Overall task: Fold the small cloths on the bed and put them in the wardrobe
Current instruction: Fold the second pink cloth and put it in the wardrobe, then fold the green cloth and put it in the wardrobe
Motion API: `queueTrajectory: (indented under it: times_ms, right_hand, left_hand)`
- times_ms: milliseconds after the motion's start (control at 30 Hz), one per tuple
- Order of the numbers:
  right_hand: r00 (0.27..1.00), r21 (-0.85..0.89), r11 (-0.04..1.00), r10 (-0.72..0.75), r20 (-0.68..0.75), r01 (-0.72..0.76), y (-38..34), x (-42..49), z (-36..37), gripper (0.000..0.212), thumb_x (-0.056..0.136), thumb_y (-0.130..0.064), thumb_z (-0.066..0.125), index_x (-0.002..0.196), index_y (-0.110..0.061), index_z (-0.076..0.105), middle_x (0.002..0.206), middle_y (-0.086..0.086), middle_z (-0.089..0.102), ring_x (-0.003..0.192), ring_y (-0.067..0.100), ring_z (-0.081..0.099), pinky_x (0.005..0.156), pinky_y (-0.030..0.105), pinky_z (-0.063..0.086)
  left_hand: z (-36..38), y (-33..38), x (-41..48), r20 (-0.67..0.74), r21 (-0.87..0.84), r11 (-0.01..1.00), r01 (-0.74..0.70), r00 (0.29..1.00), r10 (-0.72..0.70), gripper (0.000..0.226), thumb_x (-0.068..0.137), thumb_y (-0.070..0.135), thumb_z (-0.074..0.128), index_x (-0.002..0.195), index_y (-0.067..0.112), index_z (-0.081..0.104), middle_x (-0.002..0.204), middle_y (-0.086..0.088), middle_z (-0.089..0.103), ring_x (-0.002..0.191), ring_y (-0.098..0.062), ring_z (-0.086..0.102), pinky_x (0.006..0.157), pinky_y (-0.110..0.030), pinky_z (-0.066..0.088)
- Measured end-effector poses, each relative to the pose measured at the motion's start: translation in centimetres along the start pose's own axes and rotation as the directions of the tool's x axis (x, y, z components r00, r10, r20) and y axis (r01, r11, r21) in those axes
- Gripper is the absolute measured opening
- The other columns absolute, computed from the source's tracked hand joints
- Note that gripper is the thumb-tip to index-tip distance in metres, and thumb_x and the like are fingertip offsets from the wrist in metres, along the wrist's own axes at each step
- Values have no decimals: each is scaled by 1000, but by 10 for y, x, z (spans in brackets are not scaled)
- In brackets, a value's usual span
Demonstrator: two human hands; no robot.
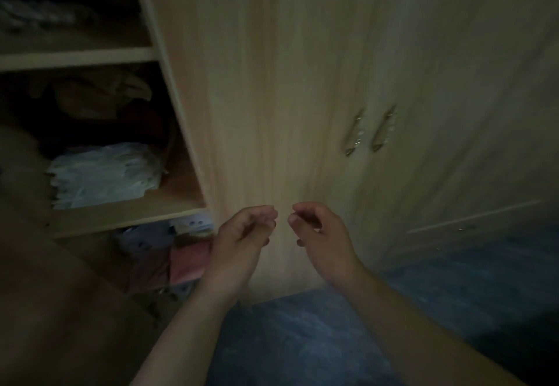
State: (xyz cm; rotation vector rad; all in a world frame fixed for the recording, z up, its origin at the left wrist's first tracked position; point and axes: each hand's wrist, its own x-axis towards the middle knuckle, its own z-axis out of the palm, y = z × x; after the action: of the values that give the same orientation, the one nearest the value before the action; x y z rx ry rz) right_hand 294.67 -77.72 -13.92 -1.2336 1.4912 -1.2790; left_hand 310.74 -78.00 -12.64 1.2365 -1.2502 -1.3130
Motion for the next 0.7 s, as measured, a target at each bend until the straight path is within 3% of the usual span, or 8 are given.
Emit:
queueTrajectory:
  times_ms: [200, 300, 433, 700]
  right_hand:
    - [947, 40, 999, -4, -323, 18, -4, 0, -97, 13, 89, -24, 71, 100, -30, 69, 87, -12, 72, 87, 14, 68, 80, 49, 59]
    - [889, 73, 997, 19, -458, 16, 0, -4, -156, 13, 91, -23, 71, 101, -30, 69, 89, -10, 73, 85, 13, 69, 73, 41, 60]
    - [767, 97, 995, 36, -641, 34, 9, -9, -247, 17, 93, -24, 69, 109, -22, 69, 98, -1, 73, 90, 15, 70, 67, 26, 58]
    - [563, 59, 993, -7, -826, 99, 27, -13, -434, 13, 94, -27, 67, 106, -32, 69, 98, -9, 73, 89, 6, 71, 69, 25, 57]
  left_hand:
    - [88, 36, 39, 297, 5, 997, -72, 953, 67, 20, 97, 22, 64, 107, 34, 75, 111, 14, 77, 107, -4, 70, 96, -37, 55]
    - [150, 46, 51, 405, -24, 997, -70, 911, 74, 18, 89, 28, 66, 103, 34, 76, 108, 11, 78, 105, -6, 71, 92, -35, 57]
    - [254, 53, 64, 553, -21, 997, -69, 830, 69, 16, 96, 15, 65, 104, 26, 74, 106, 8, 79, 106, -12, 72, 91, -34, 58]
    - [463, 85, 65, 741, -48, 992, -114, 663, 112, 18, 96, 8, 65, 106, 21, 72, 105, 4, 79, 105, -17, 72, 84, -28, 59]
